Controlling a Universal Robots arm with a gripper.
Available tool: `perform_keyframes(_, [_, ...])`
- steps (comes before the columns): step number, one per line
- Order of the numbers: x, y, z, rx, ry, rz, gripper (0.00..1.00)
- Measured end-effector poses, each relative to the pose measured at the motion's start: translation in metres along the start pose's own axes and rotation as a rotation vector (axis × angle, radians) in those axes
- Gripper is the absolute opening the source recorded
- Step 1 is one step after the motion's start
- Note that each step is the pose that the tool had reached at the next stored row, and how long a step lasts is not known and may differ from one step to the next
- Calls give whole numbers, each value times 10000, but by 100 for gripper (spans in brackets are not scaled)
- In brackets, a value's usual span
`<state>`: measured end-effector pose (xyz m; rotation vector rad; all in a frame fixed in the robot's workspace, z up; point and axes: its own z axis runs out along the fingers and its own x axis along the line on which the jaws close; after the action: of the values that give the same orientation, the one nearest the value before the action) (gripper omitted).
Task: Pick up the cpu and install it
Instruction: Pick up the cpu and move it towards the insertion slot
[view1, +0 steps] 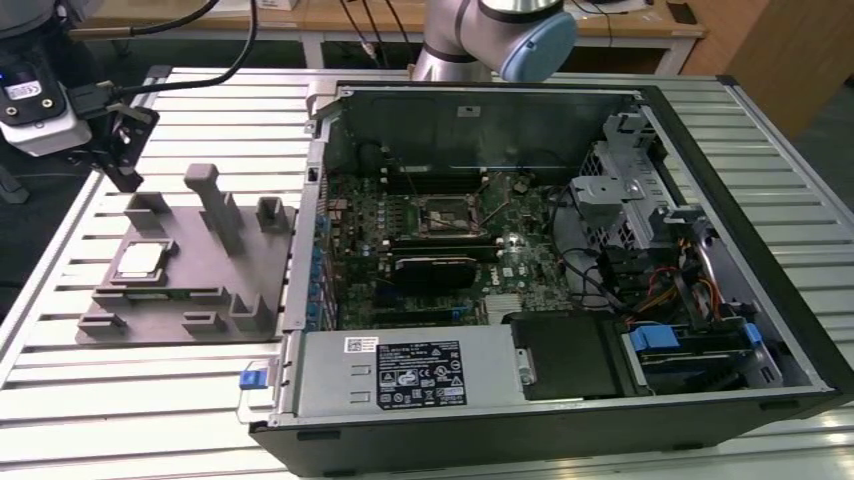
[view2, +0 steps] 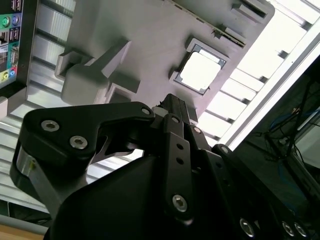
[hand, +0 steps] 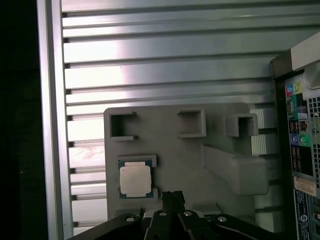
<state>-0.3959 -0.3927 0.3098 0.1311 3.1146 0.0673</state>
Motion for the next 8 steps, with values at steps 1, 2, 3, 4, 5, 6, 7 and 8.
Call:
perform_keyframes(1, [7, -7, 8, 0, 0, 0, 11])
perform_keyframes(2, [17, -14, 16, 0, 1, 0, 11])
perform_keyframes(3, [26, -19, 26, 0, 1, -1, 11])
perform_keyframes(4, [35, -23, 39, -1, -1, -1, 11])
perform_keyframes(5, [42, -26, 53, -1, -2, -1, 11])
perform_keyframes(6, [49, -28, 69, -1, -1, 0, 11])
perform_keyframes(7, [55, -31, 85, 0, 0, 0, 11])
perform_keyframes(8, [62, -32, 102, -1, -1, 0, 11])
